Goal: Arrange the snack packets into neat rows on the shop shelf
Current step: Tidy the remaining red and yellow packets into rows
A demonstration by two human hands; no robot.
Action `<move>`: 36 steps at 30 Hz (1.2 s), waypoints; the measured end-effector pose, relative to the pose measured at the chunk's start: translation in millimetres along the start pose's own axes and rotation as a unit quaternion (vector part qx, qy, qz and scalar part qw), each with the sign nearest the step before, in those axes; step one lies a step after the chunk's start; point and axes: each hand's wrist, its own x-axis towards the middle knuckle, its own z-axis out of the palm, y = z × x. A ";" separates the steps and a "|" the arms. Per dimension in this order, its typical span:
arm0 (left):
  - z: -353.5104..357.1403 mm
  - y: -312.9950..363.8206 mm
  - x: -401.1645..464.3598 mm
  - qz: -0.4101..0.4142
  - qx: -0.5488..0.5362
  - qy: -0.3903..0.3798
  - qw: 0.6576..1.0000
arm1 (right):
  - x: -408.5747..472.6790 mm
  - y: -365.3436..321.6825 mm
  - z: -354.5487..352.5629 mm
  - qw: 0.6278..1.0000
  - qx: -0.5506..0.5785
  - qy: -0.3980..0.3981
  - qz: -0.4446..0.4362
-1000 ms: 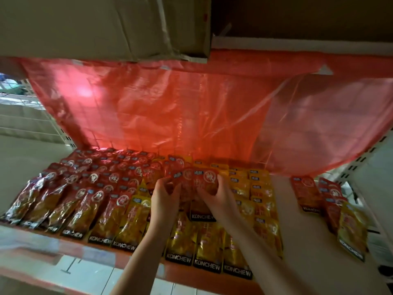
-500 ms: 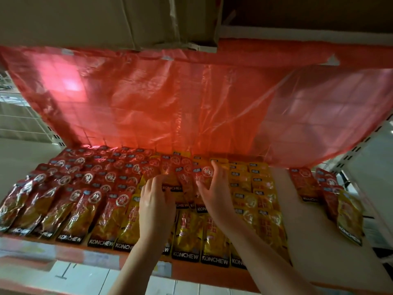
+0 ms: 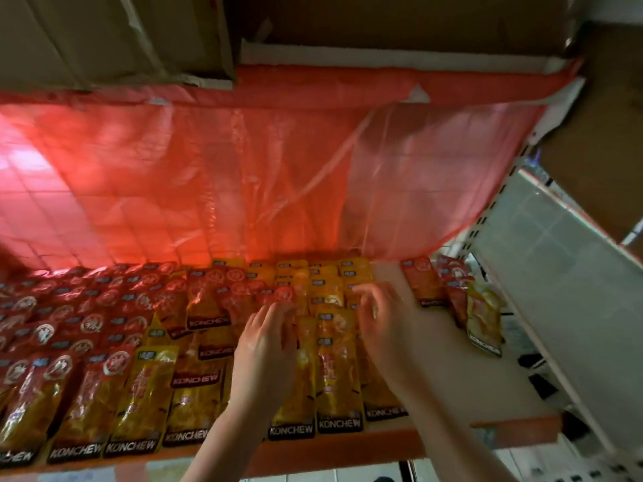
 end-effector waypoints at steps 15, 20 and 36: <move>92.3 67.4 -10.1 0.104 0.015 -0.100 0.989 | -25.5 106.5 -91.0 0.943 -0.280 0.019 0.180; 100.4 59.4 -11.2 0.093 0.049 -0.098 0.990 | -24.9 109.9 -89.4 0.945 -0.264 0.014 0.192; 81.3 42.7 -9.1 0.213 0.217 -0.246 0.920 | -36.6 83.8 -101.2 0.978 -0.166 0.101 -0.070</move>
